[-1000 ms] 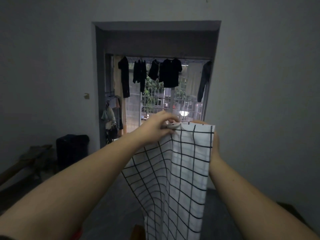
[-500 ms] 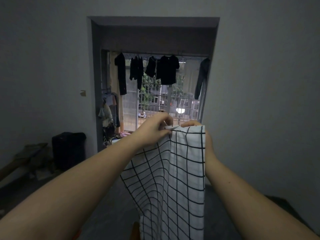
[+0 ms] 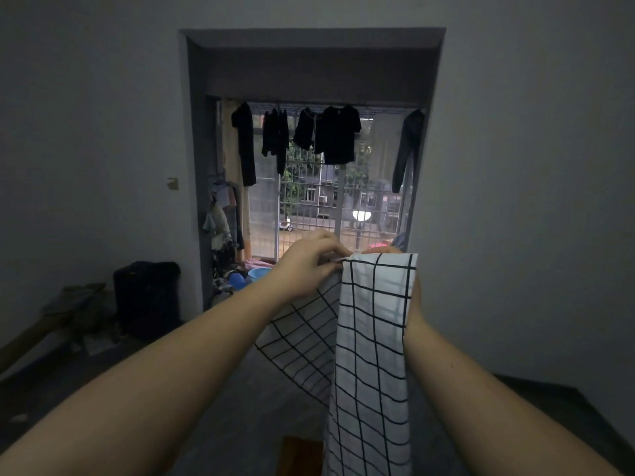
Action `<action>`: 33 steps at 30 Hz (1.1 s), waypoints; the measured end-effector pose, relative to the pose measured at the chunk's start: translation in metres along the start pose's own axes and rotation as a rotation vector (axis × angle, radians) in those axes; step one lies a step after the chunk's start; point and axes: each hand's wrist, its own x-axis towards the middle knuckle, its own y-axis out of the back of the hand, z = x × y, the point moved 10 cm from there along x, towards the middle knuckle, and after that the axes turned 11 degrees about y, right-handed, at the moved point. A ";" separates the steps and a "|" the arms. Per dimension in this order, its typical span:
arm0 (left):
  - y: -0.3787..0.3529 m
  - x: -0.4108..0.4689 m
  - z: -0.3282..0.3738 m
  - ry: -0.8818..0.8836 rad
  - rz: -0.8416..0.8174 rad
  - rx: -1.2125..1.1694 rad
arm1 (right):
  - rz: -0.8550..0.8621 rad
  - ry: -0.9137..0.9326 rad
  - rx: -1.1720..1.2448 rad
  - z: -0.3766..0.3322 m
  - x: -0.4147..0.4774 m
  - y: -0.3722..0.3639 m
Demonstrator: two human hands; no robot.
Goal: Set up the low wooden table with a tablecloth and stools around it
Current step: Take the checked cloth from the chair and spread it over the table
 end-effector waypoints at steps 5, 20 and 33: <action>0.026 -0.019 -0.027 -0.013 0.098 0.013 | 0.002 -0.017 -0.029 0.004 -0.015 -0.029; 0.002 -0.052 -0.061 -0.038 -0.048 -0.156 | -0.164 0.449 -0.853 0.020 -0.053 -0.069; 0.001 -0.061 -0.055 -0.173 -0.046 -0.141 | -0.287 0.785 -1.154 -0.001 -0.084 -0.070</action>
